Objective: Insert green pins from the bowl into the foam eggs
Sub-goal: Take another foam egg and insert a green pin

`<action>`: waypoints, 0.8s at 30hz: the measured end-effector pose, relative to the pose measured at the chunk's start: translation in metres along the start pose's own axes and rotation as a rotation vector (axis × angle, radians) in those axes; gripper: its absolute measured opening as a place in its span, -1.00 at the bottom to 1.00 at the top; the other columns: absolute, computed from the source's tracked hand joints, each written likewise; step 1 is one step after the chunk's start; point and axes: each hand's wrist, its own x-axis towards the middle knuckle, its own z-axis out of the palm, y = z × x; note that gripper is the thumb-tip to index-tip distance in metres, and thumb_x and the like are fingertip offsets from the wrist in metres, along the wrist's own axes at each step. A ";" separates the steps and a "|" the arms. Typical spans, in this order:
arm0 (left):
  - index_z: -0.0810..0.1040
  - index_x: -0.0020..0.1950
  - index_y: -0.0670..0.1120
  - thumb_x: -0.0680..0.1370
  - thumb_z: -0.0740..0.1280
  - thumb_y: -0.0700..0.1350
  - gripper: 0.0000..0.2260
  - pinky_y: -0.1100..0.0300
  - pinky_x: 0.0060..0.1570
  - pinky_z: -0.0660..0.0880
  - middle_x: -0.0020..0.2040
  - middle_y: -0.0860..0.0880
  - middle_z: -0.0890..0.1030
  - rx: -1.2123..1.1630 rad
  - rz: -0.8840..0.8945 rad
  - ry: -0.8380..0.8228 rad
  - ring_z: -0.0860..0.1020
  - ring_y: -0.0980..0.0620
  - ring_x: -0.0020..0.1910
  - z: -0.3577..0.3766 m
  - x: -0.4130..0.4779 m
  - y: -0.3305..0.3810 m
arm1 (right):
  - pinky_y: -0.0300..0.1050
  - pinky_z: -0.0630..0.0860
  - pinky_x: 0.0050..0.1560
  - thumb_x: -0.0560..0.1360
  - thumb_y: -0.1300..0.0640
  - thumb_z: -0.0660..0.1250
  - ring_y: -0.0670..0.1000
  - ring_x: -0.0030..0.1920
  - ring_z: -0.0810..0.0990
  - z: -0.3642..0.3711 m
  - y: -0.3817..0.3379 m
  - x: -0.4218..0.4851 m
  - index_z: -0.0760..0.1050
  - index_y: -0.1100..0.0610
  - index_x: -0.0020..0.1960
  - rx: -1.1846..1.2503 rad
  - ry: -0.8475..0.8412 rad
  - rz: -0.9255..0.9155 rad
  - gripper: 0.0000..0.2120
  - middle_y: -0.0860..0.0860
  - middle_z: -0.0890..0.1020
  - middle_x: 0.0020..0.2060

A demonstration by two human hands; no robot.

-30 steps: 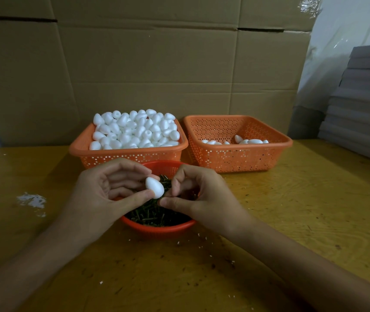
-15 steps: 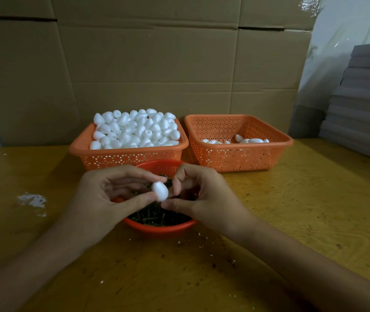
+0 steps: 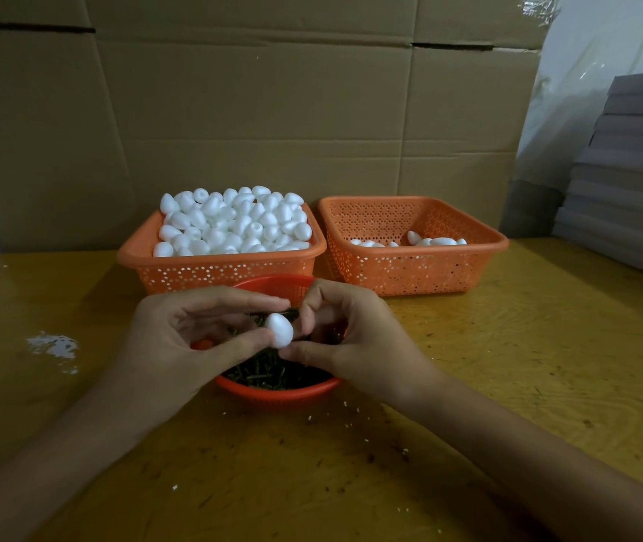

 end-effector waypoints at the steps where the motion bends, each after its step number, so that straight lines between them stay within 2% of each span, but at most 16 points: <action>1: 0.77 0.05 -0.04 0.48 0.59 -0.06 -0.83 0.21 -0.14 0.66 -0.01 -0.01 0.77 -0.026 0.013 0.034 0.71 0.08 -0.15 0.001 0.001 -0.001 | 0.29 0.58 0.09 0.39 0.21 0.64 0.10 -0.07 0.73 0.000 0.000 0.000 0.51 0.09 -0.13 0.005 0.003 0.001 -0.72 -0.04 0.75 -0.19; 3: 0.72 -0.08 -0.14 0.58 0.40 -0.12 -0.86 0.17 -0.28 0.62 -0.05 -0.06 0.75 -0.098 0.029 0.113 0.69 -0.01 -0.21 0.002 0.002 -0.003 | 0.27 0.58 0.08 0.39 0.22 0.64 0.07 -0.10 0.73 0.000 0.000 0.001 0.50 0.07 -0.16 0.018 0.006 0.003 -0.70 -0.08 0.73 -0.23; 6: 0.57 -0.26 -0.12 0.65 0.23 -0.09 -0.68 0.17 -0.29 0.56 -0.18 -0.12 0.68 -0.095 0.034 0.156 0.64 -0.09 -0.30 0.002 0.003 -0.006 | 0.20 0.62 0.05 0.40 0.23 0.63 -0.01 -0.14 0.72 0.000 0.002 0.001 0.50 0.07 -0.16 0.046 -0.008 0.007 -0.70 -0.10 0.72 -0.25; 8: 0.53 -0.31 -0.16 0.69 0.19 -0.06 -0.60 0.31 -0.24 0.50 -0.28 -0.12 0.65 -0.039 0.051 0.150 0.60 -0.01 -0.35 0.002 0.001 -0.007 | 0.17 0.60 0.04 0.40 0.23 0.63 0.05 -0.14 0.72 -0.001 0.003 0.000 0.50 0.08 -0.16 0.072 -0.009 0.007 -0.71 -0.08 0.73 -0.24; 11: 0.54 -0.39 -0.10 0.69 0.20 -0.04 -0.54 0.45 -0.21 0.45 -0.37 -0.13 0.61 -0.015 0.066 0.156 0.62 0.06 -0.31 0.005 -0.001 -0.007 | 0.09 0.62 0.02 0.41 0.27 0.61 0.17 -0.13 0.70 -0.002 0.002 0.001 0.49 0.15 -0.14 0.121 0.008 -0.015 -0.72 0.05 0.74 -0.21; 12: 0.54 -0.41 -0.08 0.69 0.20 -0.04 -0.54 0.46 -0.23 0.45 -0.38 -0.12 0.61 -0.022 0.070 0.157 0.62 0.05 -0.31 0.005 -0.001 -0.007 | 0.06 0.62 0.01 0.42 0.30 0.60 0.20 -0.12 0.71 -0.004 0.002 0.002 0.49 0.18 -0.13 0.157 0.022 -0.025 -0.73 0.12 0.74 -0.19; 15: 0.54 -0.40 -0.06 0.74 0.19 -0.01 -0.50 0.40 -0.23 0.46 -0.38 -0.10 0.60 -0.005 0.077 0.148 0.60 -0.02 -0.33 0.004 -0.002 -0.011 | 0.14 0.63 0.09 0.42 0.36 0.56 0.35 -0.03 0.69 -0.012 0.002 0.006 0.53 0.25 -0.09 0.290 0.099 -0.040 -0.78 0.29 0.72 -0.12; 18: 0.50 -0.41 -0.01 0.75 0.15 0.09 -0.47 0.29 -0.23 0.50 -0.40 -0.09 0.55 -0.002 0.065 0.132 0.58 -0.04 -0.32 0.003 -0.002 -0.015 | 0.01 0.66 0.05 0.44 0.34 0.54 0.15 -0.10 0.71 -0.029 0.002 0.011 0.57 0.23 -0.08 0.383 0.242 -0.010 -0.83 0.26 0.72 -0.13; 21: 0.45 -0.40 0.09 0.72 0.13 0.13 -0.51 0.19 -0.31 0.51 -0.40 -0.05 0.51 -0.006 0.071 0.128 0.54 -0.11 -0.35 0.004 -0.001 -0.013 | -0.19 0.63 -0.13 0.46 0.29 0.53 0.00 -0.21 0.70 -0.053 0.006 0.016 0.59 0.23 -0.02 0.394 0.395 0.040 -0.84 0.17 0.73 -0.18; 24: 0.41 -0.40 0.08 0.71 0.14 0.14 -0.53 0.21 -0.35 0.50 -0.43 -0.05 0.47 -0.020 0.073 0.112 0.50 -0.06 -0.39 0.003 0.000 -0.011 | -0.21 0.60 -0.21 0.48 0.25 0.51 -0.04 -0.24 0.68 -0.077 0.016 0.019 0.58 0.21 0.01 0.404 0.532 0.101 -0.84 0.14 0.75 -0.14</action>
